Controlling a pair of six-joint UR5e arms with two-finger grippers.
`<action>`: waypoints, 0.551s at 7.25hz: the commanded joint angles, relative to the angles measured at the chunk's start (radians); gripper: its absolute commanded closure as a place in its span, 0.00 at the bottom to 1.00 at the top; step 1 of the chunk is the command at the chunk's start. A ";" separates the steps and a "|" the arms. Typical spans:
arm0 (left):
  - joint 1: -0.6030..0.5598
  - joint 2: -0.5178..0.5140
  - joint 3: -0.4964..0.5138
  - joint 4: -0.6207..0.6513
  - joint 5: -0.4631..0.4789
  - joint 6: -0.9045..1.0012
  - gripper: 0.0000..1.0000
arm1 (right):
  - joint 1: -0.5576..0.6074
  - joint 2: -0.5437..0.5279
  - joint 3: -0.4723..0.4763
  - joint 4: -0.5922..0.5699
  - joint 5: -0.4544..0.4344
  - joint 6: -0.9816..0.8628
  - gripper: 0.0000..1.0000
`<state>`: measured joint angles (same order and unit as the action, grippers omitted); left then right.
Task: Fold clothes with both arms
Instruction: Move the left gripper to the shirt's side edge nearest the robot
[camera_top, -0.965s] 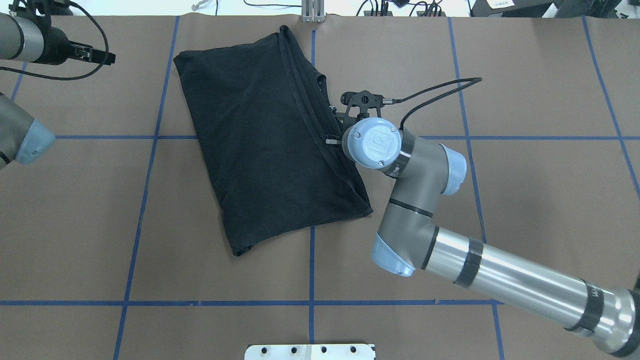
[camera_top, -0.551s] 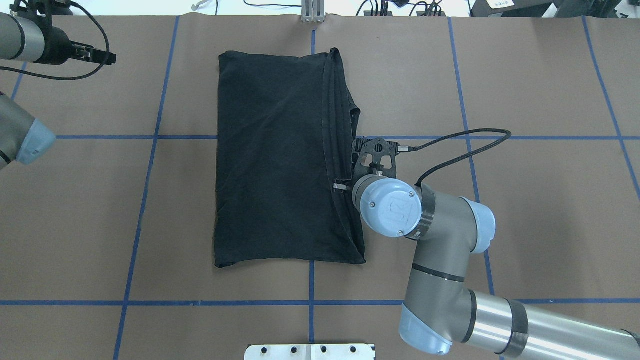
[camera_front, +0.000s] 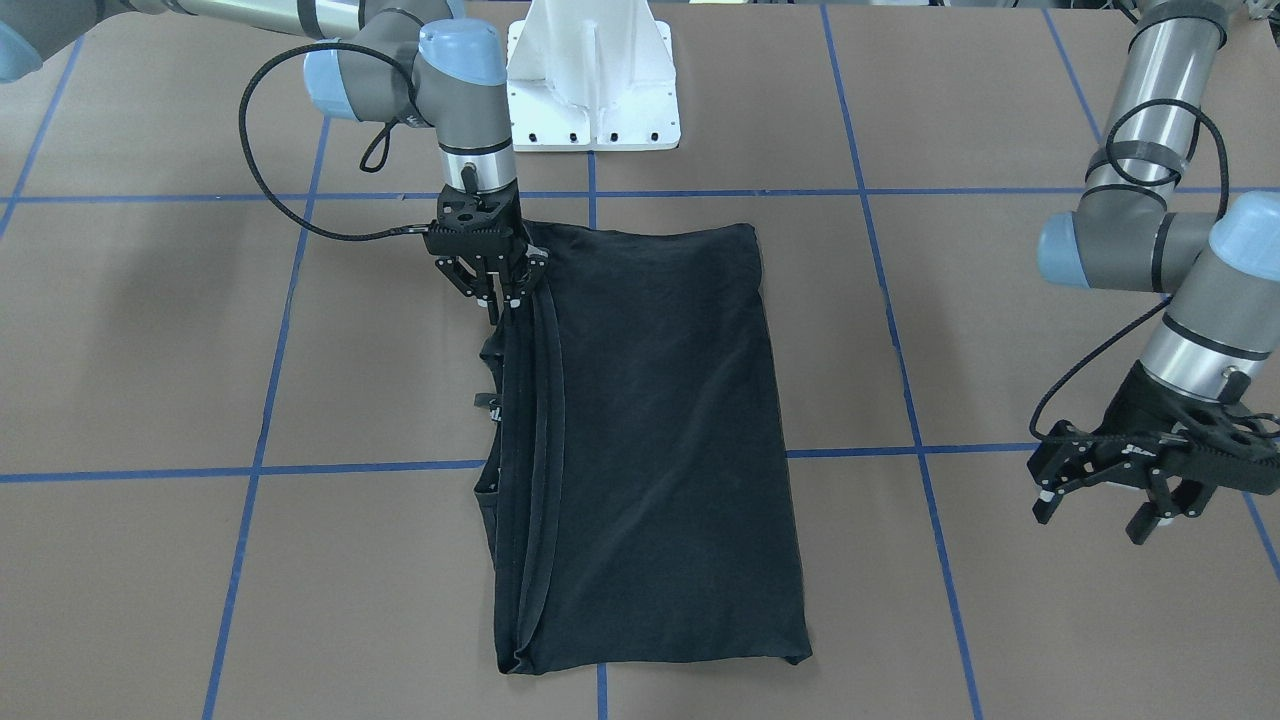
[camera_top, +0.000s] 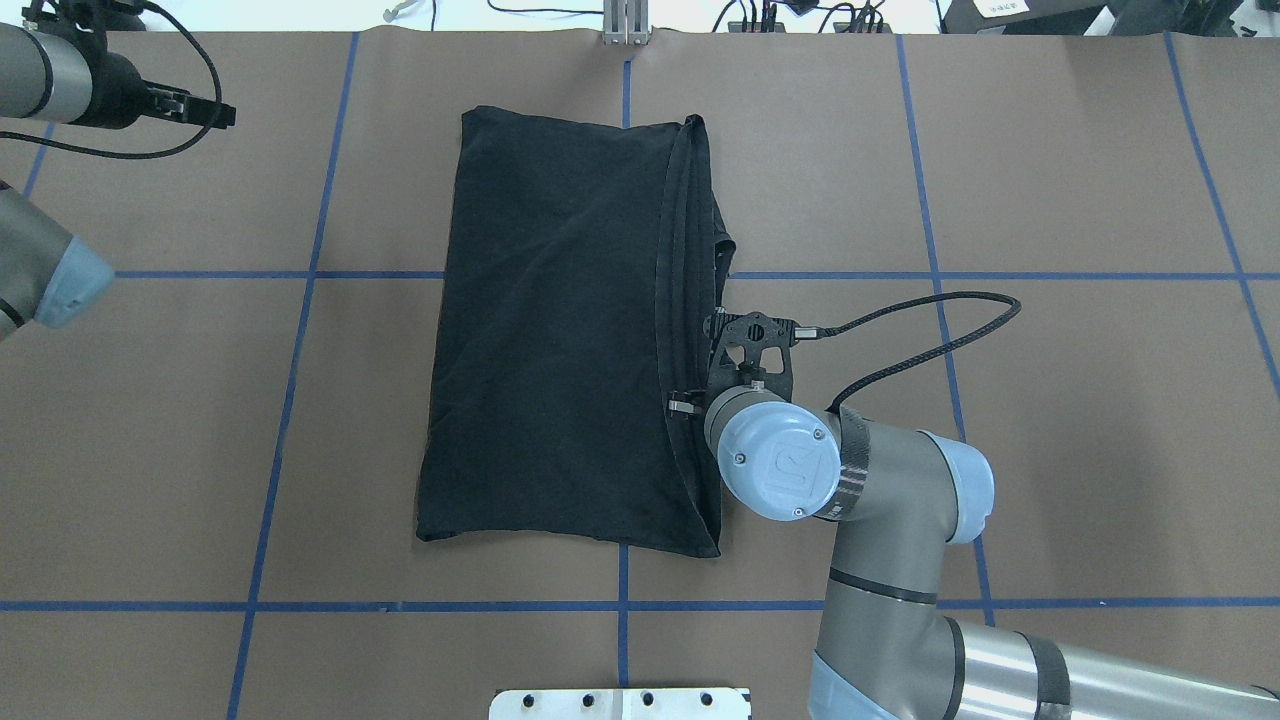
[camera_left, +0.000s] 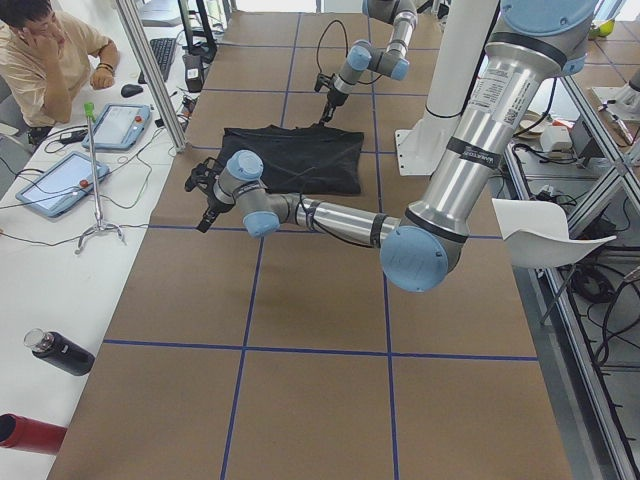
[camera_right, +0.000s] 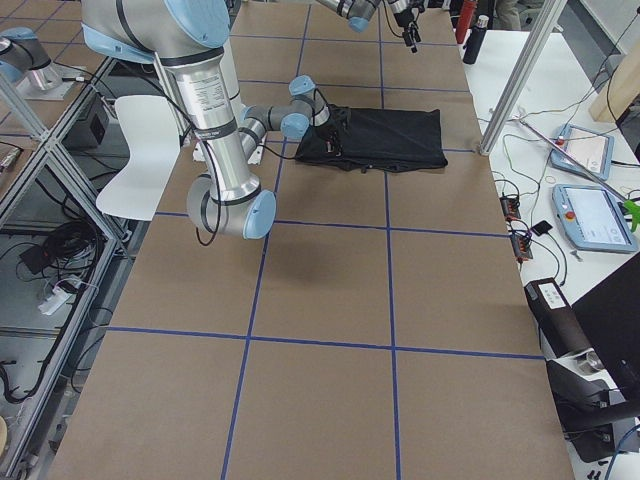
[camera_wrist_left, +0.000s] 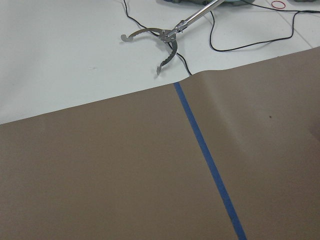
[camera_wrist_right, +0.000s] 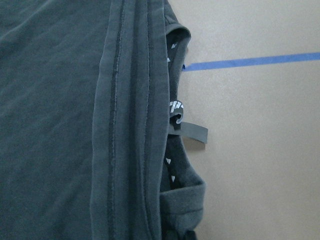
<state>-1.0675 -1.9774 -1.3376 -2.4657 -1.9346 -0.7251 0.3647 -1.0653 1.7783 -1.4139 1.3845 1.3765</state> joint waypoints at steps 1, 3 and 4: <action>0.102 0.009 -0.101 0.002 -0.015 -0.159 0.00 | 0.077 0.010 0.009 -0.004 0.118 -0.068 0.00; 0.272 0.096 -0.271 0.011 0.006 -0.331 0.00 | 0.108 -0.011 0.064 -0.004 0.156 -0.125 0.00; 0.370 0.180 -0.376 0.019 0.063 -0.393 0.00 | 0.108 -0.036 0.097 -0.004 0.154 -0.119 0.00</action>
<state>-0.8100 -1.8808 -1.5956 -2.4538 -1.9197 -1.0361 0.4661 -1.0765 1.8369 -1.4174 1.5316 1.2628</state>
